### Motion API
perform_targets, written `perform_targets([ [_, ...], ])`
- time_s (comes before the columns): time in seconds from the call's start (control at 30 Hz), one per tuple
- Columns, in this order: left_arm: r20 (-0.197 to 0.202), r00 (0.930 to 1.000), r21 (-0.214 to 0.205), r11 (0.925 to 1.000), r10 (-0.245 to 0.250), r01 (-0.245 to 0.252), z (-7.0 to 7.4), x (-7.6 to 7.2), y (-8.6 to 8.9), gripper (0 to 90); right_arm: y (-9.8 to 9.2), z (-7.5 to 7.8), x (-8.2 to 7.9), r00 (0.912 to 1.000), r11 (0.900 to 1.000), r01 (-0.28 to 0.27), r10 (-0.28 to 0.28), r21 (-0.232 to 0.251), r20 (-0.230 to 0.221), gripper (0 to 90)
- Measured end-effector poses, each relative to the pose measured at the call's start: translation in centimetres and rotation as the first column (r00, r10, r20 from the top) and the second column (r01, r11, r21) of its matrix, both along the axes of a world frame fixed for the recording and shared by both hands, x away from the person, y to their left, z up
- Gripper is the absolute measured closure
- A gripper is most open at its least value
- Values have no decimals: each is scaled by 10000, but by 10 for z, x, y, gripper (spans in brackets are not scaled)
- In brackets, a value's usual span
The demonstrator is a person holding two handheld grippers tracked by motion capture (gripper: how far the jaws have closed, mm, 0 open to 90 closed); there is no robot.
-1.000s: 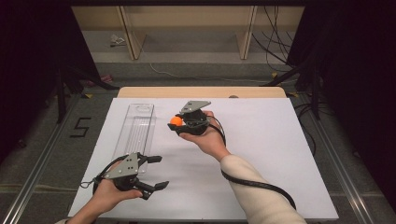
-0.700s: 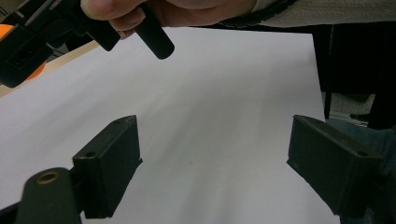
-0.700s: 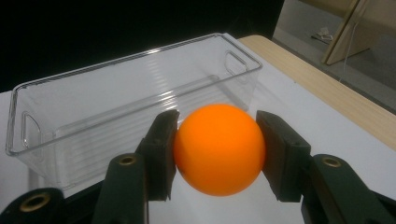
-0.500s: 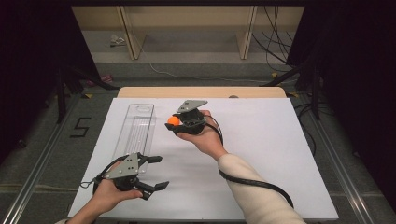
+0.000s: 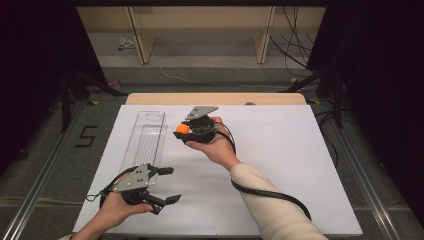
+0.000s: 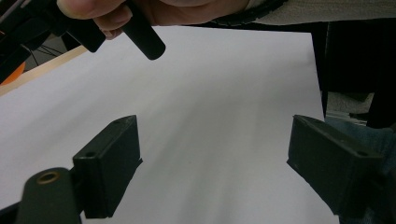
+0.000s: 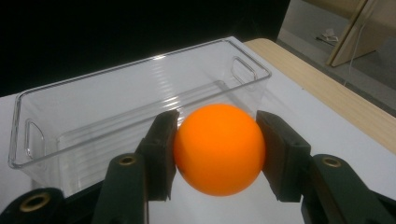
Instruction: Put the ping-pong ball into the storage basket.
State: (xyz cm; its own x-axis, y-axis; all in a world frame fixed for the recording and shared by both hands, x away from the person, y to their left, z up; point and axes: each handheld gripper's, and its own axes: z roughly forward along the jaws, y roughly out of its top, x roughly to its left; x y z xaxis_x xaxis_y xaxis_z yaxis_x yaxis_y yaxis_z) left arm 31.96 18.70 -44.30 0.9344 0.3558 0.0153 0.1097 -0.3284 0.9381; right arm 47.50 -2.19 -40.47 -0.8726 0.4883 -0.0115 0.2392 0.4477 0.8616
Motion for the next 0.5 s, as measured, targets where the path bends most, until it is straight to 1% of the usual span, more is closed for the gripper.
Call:
perform_targets([
  [0.5, -22, 10000, 13, 10000, -52, 52, 0, 0, 0, 165, 9, 2, 2, 10000, 9999, -93, 93, -47, -4, 514],
])
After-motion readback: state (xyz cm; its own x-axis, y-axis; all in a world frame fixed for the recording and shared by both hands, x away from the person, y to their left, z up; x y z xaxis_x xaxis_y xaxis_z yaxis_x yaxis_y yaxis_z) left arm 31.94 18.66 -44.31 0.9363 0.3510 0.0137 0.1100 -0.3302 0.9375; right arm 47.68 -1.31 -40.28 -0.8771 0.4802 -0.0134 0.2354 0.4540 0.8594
